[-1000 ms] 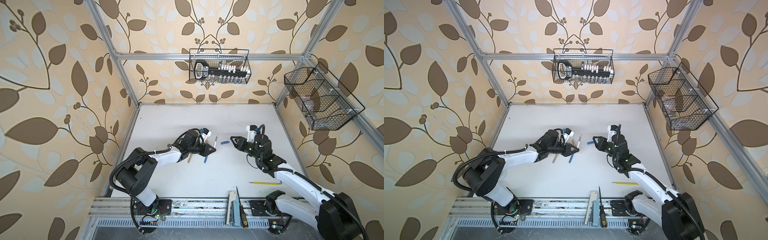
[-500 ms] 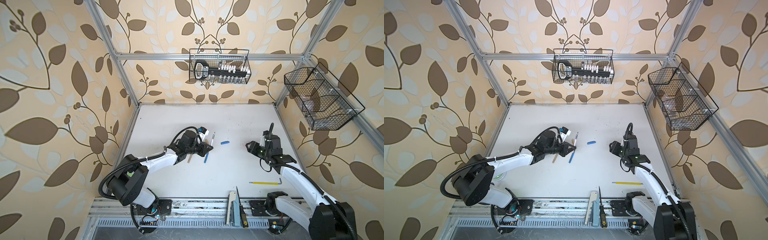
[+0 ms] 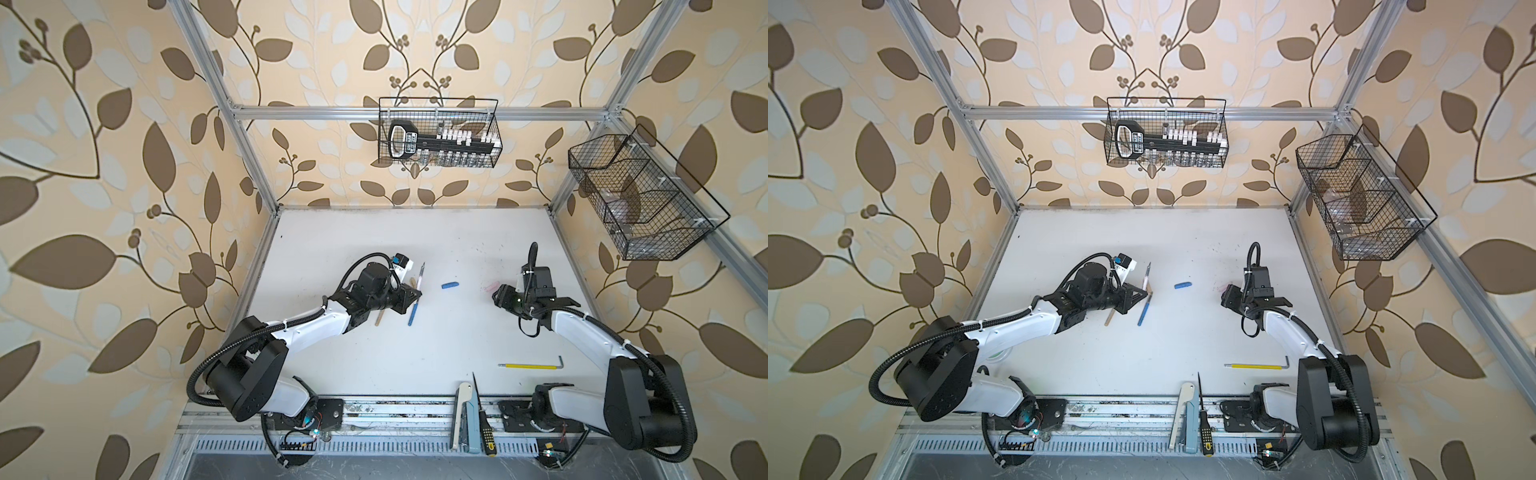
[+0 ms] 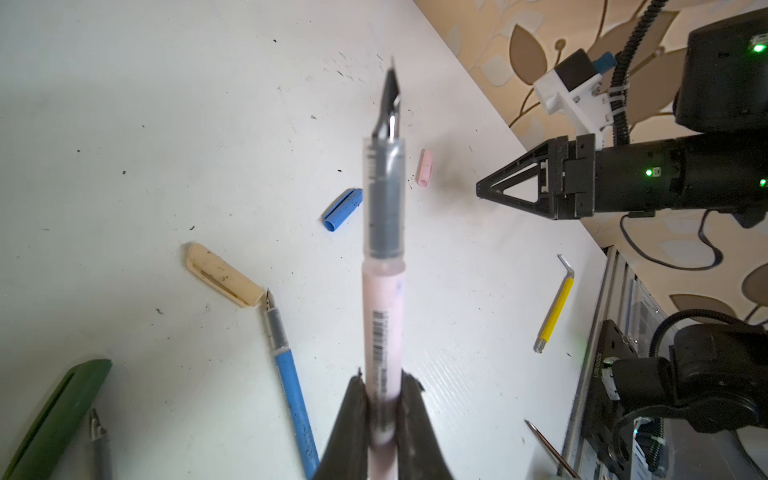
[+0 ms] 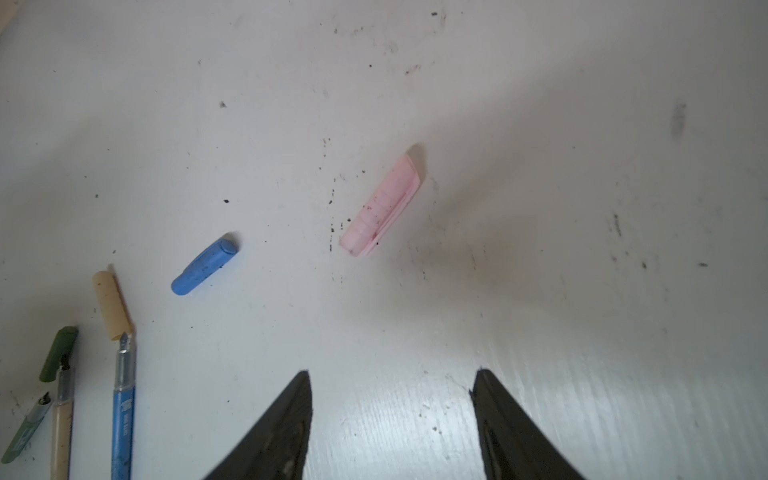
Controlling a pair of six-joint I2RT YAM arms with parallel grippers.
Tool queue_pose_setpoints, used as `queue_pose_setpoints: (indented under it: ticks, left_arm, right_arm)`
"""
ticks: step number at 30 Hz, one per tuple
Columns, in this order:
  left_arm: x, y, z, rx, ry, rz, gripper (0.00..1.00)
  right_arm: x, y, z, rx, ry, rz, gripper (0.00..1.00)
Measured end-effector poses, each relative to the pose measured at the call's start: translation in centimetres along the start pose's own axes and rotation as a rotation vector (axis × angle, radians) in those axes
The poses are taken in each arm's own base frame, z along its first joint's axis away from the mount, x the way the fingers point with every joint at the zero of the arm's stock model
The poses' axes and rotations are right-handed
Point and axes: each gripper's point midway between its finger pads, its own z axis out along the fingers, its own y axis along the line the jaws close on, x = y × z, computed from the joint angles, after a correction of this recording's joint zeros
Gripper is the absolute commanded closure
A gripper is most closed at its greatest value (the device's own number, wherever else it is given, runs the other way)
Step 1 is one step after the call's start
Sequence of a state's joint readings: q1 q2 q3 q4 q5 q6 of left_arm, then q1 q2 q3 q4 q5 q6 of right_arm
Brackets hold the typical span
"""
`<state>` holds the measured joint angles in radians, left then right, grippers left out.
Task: Insert the pens into the pen caps
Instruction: 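Move the right gripper over the pink cap on the table, then grasp the pink cap with the right gripper and lift it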
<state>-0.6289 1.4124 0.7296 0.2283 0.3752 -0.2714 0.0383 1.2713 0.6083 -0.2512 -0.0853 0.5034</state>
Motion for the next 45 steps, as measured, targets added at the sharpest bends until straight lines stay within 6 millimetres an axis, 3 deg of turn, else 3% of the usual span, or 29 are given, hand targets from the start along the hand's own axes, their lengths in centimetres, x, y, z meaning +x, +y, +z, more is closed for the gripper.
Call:
queue_pose_setpoints:
  ticks: [7,17,28,36,45]
  left_arm:
    - [-0.1,0.1,-0.1,-0.009,-0.006,0.004,1.0]
    - [-0.5,-0.1,-0.4,-0.006,-0.018,0.01,1.0]
    - [-0.6,-0.2,-0.4,-0.006,-0.021,0.011,1.0]
    - [-0.6,-0.2,-0.4,-0.006,-0.021,0.014,1.0]
    - [-0.6,-0.2,-0.4,-0.006,-0.02,0.014,1.0]
  right_arm:
    - [0.5,-0.5,1.3,0.026,0.04,-0.013,0.36]
    - [-2.8,0.7,3.9,0.015,0.037,-0.025,0.36]
    - [-4.7,2.3,7.2,-0.026,0.065,-0.035,0.37]
    - [-4.8,3.3,7.6,-0.05,0.076,-0.061,0.38]
    - [-4.8,2.2,6.9,0.074,0.134,-0.155,0.4]
